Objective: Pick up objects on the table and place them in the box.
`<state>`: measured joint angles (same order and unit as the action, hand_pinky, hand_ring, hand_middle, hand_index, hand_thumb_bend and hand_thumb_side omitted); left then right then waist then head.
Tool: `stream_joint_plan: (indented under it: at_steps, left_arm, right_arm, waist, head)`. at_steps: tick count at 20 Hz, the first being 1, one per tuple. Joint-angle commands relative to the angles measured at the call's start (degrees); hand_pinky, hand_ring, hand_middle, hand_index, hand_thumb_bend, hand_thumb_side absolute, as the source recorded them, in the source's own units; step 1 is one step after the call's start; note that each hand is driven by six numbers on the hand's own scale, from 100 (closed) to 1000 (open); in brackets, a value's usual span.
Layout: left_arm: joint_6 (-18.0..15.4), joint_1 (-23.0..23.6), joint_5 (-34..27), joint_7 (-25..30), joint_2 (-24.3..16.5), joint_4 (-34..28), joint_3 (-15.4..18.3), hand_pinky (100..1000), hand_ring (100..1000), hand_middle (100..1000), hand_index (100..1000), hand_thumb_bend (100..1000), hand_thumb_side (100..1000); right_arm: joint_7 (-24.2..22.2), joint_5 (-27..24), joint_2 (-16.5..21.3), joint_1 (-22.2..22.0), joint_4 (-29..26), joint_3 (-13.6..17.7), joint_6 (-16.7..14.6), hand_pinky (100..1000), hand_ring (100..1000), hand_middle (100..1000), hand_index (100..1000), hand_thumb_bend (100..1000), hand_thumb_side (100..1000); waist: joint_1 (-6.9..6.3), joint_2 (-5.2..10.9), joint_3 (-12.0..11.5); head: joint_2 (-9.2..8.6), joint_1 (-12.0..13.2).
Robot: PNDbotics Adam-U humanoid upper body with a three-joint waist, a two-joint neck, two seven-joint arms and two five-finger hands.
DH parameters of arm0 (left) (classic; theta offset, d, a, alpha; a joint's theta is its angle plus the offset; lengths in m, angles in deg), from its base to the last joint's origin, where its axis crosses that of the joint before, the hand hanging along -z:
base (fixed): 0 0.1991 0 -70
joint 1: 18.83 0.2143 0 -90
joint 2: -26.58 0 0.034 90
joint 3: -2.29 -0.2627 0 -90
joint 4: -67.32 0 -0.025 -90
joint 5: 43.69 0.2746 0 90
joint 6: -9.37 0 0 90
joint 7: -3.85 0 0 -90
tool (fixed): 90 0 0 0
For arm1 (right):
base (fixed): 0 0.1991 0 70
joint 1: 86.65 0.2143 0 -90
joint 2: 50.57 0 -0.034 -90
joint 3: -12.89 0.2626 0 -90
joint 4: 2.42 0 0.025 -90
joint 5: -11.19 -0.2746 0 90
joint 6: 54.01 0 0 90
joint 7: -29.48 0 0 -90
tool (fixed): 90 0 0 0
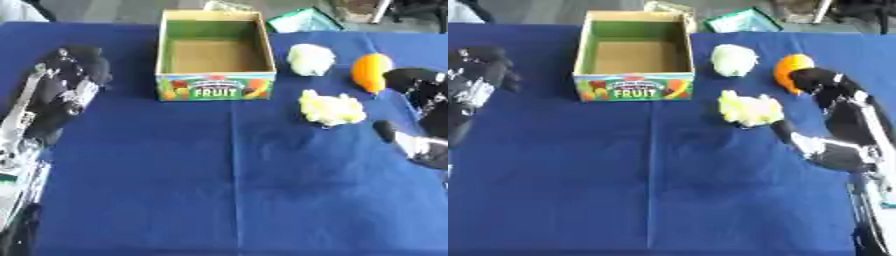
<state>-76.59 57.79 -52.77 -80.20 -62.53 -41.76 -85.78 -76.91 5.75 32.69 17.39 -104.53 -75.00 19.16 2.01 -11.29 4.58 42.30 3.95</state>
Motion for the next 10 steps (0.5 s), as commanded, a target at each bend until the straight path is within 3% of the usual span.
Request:
stream_joint_plan:
  at_steps: [1, 10]
  left_arm:
    - [-0.1, -0.5, -0.2, -0.2, -0.3, -1.2, 0.5, 575, 594, 592, 716, 399, 365]
    - [-0.1, -0.5, -0.2, -0.2, -0.4, -1.3, 0.4, 575, 594, 592, 716, 400, 363]
  right_arm:
    - [-0.1, 0.3, 0.7, 0.3, -0.4, 0.4, 0.0, 888, 841, 731, 785, 511, 148]
    - [0.1, 0.4, 1.7, 0.8, -0.2, 0.6, -0.3, 887, 841, 725, 789, 504, 143]
  waist:
    - [-0.13, 0.74, 0.0]
    - [-0.15, 0.78, 0.0]
  head:
    - [-0.41, -0.1]
    - [-0.36, -0.2]
